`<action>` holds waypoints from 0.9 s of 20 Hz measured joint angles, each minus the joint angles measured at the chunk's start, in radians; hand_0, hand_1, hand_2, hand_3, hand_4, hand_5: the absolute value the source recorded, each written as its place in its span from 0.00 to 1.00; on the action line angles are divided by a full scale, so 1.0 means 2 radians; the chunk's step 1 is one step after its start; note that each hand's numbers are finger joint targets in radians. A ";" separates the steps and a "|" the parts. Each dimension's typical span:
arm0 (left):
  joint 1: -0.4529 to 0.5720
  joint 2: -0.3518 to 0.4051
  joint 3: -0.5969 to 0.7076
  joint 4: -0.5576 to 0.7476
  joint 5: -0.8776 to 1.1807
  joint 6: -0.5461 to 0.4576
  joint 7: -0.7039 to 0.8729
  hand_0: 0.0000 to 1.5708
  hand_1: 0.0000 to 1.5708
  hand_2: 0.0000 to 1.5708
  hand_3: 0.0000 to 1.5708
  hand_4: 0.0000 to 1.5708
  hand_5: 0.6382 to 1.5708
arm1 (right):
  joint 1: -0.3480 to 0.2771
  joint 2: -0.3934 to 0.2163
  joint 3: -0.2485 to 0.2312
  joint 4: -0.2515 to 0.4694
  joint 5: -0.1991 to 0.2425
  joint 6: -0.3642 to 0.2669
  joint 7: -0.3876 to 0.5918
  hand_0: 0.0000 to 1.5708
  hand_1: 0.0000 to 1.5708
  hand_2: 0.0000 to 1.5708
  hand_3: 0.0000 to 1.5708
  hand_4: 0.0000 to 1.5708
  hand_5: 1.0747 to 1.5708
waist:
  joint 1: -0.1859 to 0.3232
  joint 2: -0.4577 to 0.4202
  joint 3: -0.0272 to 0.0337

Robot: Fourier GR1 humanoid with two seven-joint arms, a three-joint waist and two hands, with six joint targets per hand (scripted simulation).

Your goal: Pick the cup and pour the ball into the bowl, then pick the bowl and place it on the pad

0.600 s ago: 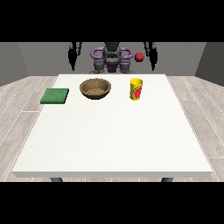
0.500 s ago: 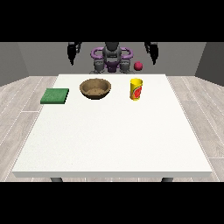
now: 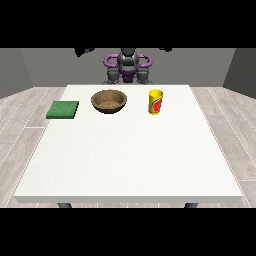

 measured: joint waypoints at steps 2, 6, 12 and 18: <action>0.011 -0.006 -0.014 -0.026 0.002 0.005 0.003 0.00 0.00 0.00 0.00 0.00 0.91 | 0.001 -0.007 -0.016 -0.002 -0.013 0.009 -0.009 0.00 0.00 0.00 0.00 0.00 0.99 | 0.002 0.010 -0.0001; 0.013 -0.001 -0.013 -0.057 -0.007 0.004 -0.002 0.00 0.00 0.00 0.00 0.00 0.86 | -0.012 -0.006 -0.024 -0.002 -0.020 0.016 -0.023 0.00 0.00 0.00 0.00 0.00 0.99 | 0.000 0.044 -0.0003; -0.066 0.007 0.014 -0.027 -0.032 0.012 -0.028 0.00 0.00 0.00 0.00 0.00 0.73 | -0.068 -0.008 -0.030 0.040 -0.021 0.028 -0.067 0.00 0.00 0.00 0.00 0.00 0.99 | -0.009 0.129 -0.0003; -0.137 0.035 0.074 0.055 -0.039 0.009 -0.085 0.00 0.00 0.00 0.00 0.00 0.66 | -0.107 -0.024 -0.041 0.073 -0.028 0.058 -0.115 0.00 0.00 0.00 0.00 0.00 0.98 | -0.034 0.202 -0.0004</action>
